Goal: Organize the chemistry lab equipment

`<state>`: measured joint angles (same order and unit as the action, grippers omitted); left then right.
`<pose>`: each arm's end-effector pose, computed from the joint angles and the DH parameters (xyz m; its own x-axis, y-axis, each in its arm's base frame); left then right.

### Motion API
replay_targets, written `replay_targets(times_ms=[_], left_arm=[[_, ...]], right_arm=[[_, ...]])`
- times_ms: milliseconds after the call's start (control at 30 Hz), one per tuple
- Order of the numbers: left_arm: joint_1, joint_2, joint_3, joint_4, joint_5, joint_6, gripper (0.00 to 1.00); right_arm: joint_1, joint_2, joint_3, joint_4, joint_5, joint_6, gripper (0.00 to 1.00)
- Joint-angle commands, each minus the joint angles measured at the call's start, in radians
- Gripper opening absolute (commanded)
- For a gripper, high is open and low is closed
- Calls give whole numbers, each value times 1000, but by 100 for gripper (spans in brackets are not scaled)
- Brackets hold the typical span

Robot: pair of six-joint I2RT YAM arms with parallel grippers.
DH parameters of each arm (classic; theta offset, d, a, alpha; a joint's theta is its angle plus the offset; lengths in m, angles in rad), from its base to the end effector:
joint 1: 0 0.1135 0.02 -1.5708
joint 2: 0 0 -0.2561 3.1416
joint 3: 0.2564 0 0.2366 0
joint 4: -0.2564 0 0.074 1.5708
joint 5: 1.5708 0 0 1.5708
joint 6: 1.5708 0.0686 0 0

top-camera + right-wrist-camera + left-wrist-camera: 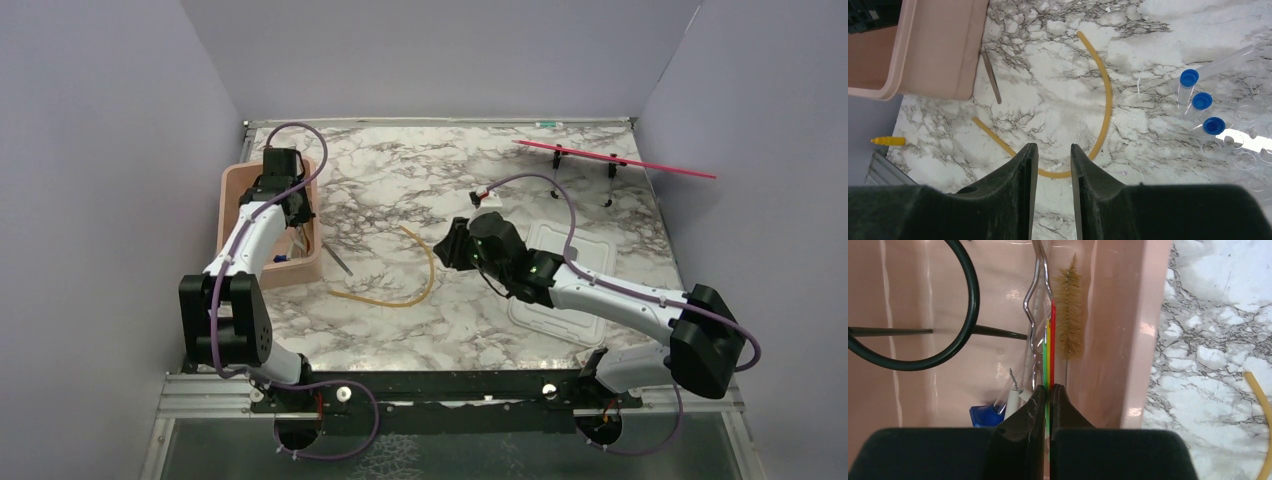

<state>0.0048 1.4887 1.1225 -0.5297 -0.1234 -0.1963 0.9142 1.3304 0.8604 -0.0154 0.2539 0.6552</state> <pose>0.3229 0.0100 0.2319 -0.7498 -0.1971 -0.6316 -0.2324 0.9722 -0.0276 0.2056 0.2385 0.2466 -0.6103 0.1742 -0.7727 -0.3268 0.8332 0.4460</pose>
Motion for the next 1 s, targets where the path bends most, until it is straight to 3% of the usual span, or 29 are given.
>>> replay_targets(times_ms=[0,167,333,533,700,800,967], left_arm=[[24,10,-7,54,20,-17,9],[24,-20,-6,54,21,-29,24],[25,-100,7,25,28,-49,32],[-1,-233,52,-39,49,-111,34],[-185,-318,55,-36,60,-159,36],[-264,-331,31,-3,166,-183,38],[-412,-319,-88,121,260,-282,44]], right_arm=[[-5,25,2,59,-16,6,34],[-5,50,9,61,-14,-3,34],[-5,46,10,60,-11,-8,34],[-5,33,9,47,6,-5,34],[-5,20,10,27,28,-2,34],[-5,4,7,17,53,3,34],[-6,-40,0,-123,226,98,35]])
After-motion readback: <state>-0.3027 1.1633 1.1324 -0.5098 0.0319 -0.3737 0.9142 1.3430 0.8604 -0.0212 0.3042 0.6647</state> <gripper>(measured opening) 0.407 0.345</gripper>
